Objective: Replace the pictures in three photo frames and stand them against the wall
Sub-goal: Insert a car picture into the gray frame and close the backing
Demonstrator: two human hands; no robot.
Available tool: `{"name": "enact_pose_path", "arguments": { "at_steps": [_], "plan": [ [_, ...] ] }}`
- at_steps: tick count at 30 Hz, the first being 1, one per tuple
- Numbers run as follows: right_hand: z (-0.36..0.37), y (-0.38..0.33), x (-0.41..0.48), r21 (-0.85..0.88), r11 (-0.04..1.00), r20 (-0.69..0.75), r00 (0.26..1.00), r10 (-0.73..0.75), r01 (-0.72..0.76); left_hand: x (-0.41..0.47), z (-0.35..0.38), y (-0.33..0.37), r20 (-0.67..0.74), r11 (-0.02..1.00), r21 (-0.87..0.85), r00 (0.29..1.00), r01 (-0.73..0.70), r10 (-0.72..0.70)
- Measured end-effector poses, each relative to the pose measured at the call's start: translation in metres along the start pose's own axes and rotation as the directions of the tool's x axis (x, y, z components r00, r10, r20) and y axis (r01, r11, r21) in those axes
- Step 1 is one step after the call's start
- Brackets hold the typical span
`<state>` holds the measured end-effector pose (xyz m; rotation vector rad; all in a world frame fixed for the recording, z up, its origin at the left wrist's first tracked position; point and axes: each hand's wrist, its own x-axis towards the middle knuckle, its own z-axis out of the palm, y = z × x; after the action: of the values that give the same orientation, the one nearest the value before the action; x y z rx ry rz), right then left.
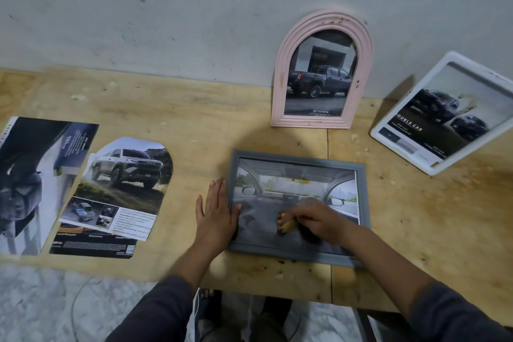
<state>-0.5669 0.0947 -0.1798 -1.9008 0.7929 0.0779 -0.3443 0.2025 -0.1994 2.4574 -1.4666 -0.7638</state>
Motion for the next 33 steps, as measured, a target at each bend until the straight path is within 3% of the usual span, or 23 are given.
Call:
{"name": "enact_pose_path", "arguments": {
  "at_steps": [1, 3, 5, 6, 7, 9, 12, 14, 18, 20, 22, 24, 25, 27, 31, 33],
  "plan": [
    [-0.005, -0.001, -0.006, 0.076, 0.994, 0.007, 0.997, 0.082, -0.083, 0.0, 0.0, 0.0, -0.005, 1.0, 0.001, 1.0, 0.002, -0.002],
    [-0.014, -0.007, -0.023, 0.43, 0.885, -0.049, 0.974, 0.22, -0.178, 0.0, 0.001, 0.0, -0.026, 1.0, 0.001, 1.0, 0.0, 0.0],
    [-0.021, -0.014, -0.041, 0.814, 0.574, -0.143, 0.928, 0.344, -0.087, 0.0, 0.002, 0.0, -0.047, 1.0, 0.0, 0.999, -0.002, 0.002],
    [-0.024, -0.015, -0.048, 0.917, 0.398, -0.159, 0.904, 0.397, -0.013, 0.0, 0.003, -0.001, -0.054, 1.0, 0.003, 0.999, -0.001, 0.002],
    [-0.026, -0.016, -0.054, 0.97, 0.238, -0.155, 0.883, 0.443, 0.051, 0.0, 0.003, -0.001, -0.058, 1.0, 0.006, 0.998, -0.002, 0.003],
    [-0.027, -0.02, -0.06, 0.992, 0.026, -0.116, 0.844, 0.524, 0.12, 0.0, 0.004, -0.001, -0.062, 1.0, -0.003, 0.998, -0.004, 0.004],
    [-0.023, -0.022, -0.063, 0.99, -0.051, -0.074, 0.801, 0.594, 0.129, 0.0, 0.004, -0.001, -0.067, 1.0, 0.003, 0.998, -0.006, 0.006],
    [-0.022, -0.024, -0.065, 0.991, -0.032, -0.084, 0.789, 0.608, 0.13, 0.0, 0.004, 0.0, -0.075, 1.0, 0.013, 0.997, -0.009, 0.01],
    [-0.028, -0.03, -0.067, 0.991, 0.107, -0.129, 0.776, 0.618, 0.08, 0.0, 0.004, 0.0, -0.082, 1.0, 0.005, 0.996, -0.018, 0.019],
    [-0.035, -0.036, -0.07, 0.955, 0.296, -0.221, 0.691, 0.689, 0.011, 0.0, 0.005, -0.001, -0.093, 1.0, -0.005, 0.995, -0.025, 0.024],
    [-0.045, -0.039, -0.071, 0.819, 0.56, -0.411, 0.556, 0.722, -0.122, 0.0, 0.006, -0.002, -0.098, 1.0, 0.004, 0.995, -0.027, 0.028],
    [-0.047, -0.044, -0.069, 0.568, 0.782, -0.654, 0.437, 0.618, -0.257, 0.0, 0.007, -0.002, -0.09, 0.999, 0.022, 0.996, -0.027, 0.029],
    [-0.043, -0.047, -0.065, 0.43, 0.853, -0.744, 0.419, 0.52, -0.296, 0.0, 0.008, -0.003, -0.086, 0.999, 0.02, 0.996, -0.028, 0.029],
    [-0.028, -0.047, -0.048, 0.231, 0.901, -0.79, 0.47, 0.394, -0.367, 0.002, 0.008, -0.004, -0.084, 1.0, 0.005, 0.996, -0.028, 0.029],
    [0.017, -0.027, -0.005, 0.102, 0.919, -0.698, 0.63, 0.34, -0.382, 0.002, 0.009, -0.005, -0.077, 0.999, -0.004, 0.996, -0.034, 0.034],
    [0.034, -0.016, 0.009, 0.035, 0.909, -0.722, 0.619, 0.311, -0.416, 0.002, 0.009, -0.005, -0.07, 0.999, 0.0, 0.997, -0.036, 0.036]
  ]
}}
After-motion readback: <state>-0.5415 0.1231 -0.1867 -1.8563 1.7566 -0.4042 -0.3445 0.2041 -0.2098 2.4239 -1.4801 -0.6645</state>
